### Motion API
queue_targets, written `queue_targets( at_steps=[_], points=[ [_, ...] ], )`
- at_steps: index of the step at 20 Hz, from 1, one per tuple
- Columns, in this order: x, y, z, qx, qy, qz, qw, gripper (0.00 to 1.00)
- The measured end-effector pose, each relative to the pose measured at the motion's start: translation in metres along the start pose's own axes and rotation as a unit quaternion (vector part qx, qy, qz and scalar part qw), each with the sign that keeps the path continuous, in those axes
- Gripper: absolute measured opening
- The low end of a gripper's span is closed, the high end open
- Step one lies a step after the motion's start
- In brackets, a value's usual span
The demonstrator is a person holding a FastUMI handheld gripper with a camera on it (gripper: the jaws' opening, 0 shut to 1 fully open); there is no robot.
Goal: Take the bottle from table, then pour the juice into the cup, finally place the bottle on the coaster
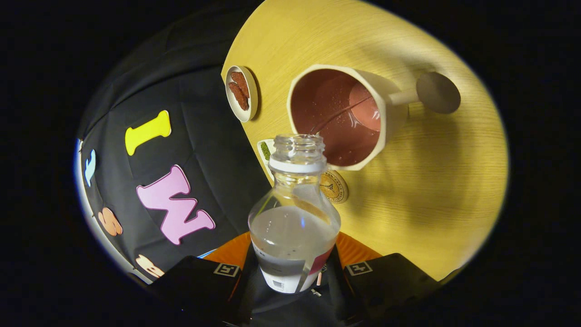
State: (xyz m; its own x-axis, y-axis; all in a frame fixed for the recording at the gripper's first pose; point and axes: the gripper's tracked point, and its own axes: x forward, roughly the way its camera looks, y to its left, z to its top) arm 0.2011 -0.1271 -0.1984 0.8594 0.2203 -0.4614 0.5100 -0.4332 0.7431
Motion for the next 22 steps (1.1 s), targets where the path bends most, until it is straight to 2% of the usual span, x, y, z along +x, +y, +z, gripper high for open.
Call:
queue_targets(
  at_steps=[15,22],
  points=[
    [-0.013,0.031,0.003,0.119,-0.001,0.033,0.992,0.70],
    [-0.011,0.040,0.001,0.159,0.005,0.032,0.987,0.70]
  ],
)
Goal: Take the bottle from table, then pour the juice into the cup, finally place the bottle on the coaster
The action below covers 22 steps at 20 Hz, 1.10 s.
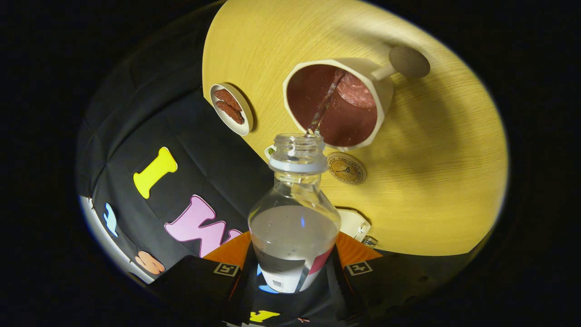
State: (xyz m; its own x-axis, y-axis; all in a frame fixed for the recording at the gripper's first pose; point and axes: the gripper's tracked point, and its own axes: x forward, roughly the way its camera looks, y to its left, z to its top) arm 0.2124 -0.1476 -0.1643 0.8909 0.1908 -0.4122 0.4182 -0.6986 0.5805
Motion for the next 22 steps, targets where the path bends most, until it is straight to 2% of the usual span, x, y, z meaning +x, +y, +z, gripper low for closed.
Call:
queue_targets(
  at_steps=[6,22],
  points=[
    [0.011,0.002,-0.006,0.041,0.014,-0.002,0.999,0.70],
    [0.004,0.014,-0.010,0.093,0.023,0.005,0.995,0.70]
  ],
)
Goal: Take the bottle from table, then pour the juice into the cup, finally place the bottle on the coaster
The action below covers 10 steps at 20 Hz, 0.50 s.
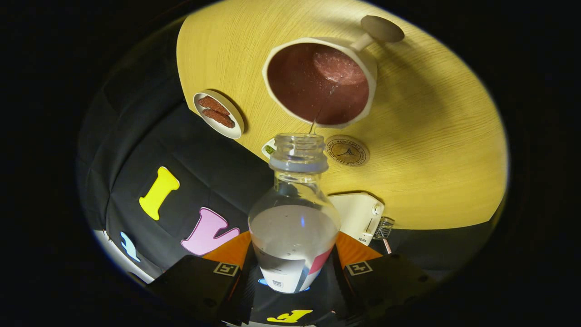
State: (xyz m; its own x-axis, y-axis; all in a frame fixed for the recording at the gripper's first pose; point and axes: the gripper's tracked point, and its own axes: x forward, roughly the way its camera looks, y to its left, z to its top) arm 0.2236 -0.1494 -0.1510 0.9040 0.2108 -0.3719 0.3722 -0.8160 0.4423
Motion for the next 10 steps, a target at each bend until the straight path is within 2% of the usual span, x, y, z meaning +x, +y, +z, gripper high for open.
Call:
queue_targets(
  at_steps=[10],
  points=[
    [-0.016,0.006,0.000,0.046,0.015,-0.016,0.999,0.70]
  ],
)
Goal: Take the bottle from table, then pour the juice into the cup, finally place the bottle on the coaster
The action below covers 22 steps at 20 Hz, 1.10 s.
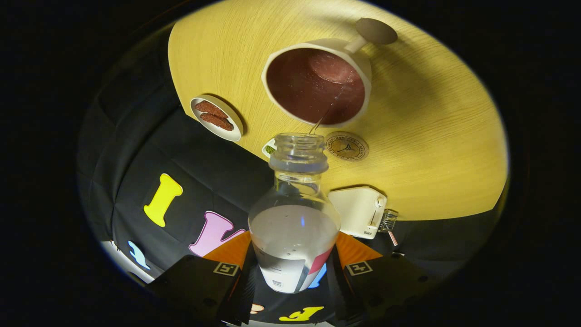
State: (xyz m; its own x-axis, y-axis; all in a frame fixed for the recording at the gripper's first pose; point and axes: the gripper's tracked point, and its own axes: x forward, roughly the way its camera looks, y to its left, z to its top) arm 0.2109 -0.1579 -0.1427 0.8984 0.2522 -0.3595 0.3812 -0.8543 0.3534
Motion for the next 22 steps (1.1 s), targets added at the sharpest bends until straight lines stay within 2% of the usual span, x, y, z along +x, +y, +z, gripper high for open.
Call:
queue_targets(
  at_steps=[3,22],
  points=[
    [0.000,-0.001,-0.001,0.010,0.005,-0.014,1.000,0.71],
    [0.010,0.010,0.019,0.016,-0.023,-0.005,1.000,0.70]
  ],
)
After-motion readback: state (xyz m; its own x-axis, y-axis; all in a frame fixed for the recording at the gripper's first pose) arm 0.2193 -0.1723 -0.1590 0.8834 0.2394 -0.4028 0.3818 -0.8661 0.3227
